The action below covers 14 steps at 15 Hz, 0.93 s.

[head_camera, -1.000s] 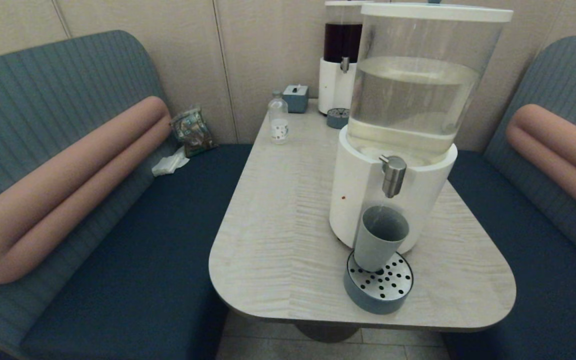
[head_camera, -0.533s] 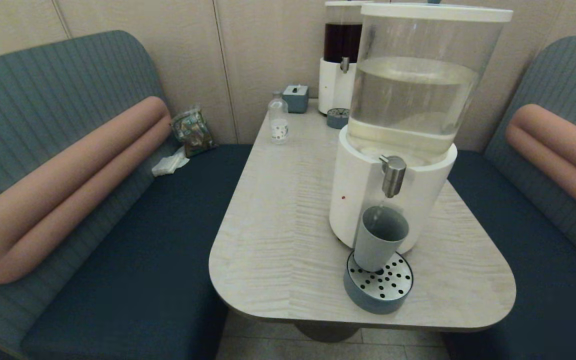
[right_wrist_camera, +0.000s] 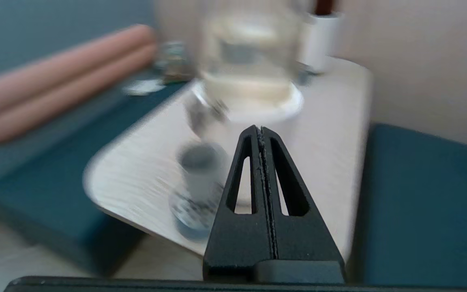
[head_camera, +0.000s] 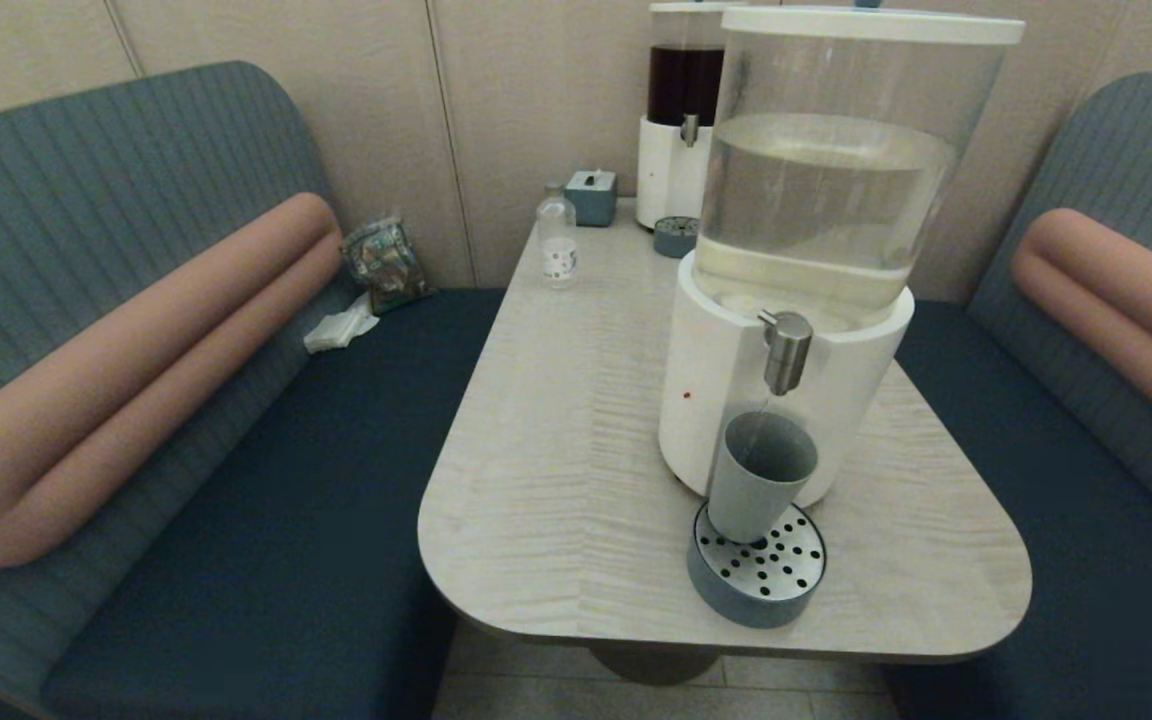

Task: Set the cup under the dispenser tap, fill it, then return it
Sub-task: Turn off the faucet

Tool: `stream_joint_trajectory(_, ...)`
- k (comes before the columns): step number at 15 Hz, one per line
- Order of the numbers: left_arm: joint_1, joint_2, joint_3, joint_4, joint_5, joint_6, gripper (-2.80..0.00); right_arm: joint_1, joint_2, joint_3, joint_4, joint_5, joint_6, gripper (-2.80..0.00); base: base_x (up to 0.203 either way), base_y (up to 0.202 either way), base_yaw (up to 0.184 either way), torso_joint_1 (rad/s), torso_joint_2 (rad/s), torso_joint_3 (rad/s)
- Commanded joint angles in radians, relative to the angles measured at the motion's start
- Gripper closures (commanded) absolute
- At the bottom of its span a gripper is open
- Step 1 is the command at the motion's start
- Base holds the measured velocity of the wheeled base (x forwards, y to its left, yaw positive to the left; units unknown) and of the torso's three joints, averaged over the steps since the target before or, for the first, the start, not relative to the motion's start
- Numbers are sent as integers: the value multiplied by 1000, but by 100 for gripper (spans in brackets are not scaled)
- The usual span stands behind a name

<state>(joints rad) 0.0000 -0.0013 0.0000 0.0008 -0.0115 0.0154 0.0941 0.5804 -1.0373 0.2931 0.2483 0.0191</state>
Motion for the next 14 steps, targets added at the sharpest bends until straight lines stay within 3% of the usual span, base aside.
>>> stream_joint_trajectory(1,0,1,0,-1,-1,0,0,37,258,-189,58,24,5,0,0,0,0,0,0,0)
stream_joint_trajectory(4,0,1,0,1,-1,0,0,145,534,-468,260,34,14,0,0,0,0,0,0,0)
stream_joint_trajectory(6,0,1,0,1,-1,0,0,229,707,-578,325,-11,19,0,0,0,0,0,0,0)
stream_joint_trajectory(9,0,1,0,0,-1,0,0,415,917,-723,363,-195,14,0,0,0,0,0,0,0)
stream_joint_trajectory(12,0,1,0,1,-1,0,0,464,1064,-894,378,-303,1,0,0,0,0,0,0,0)
stream_joint_trajectory(14,0,1,0,0,-1,0,0,471,1108,-902,382,-380,-89,0,0,0,0,0,0,0)
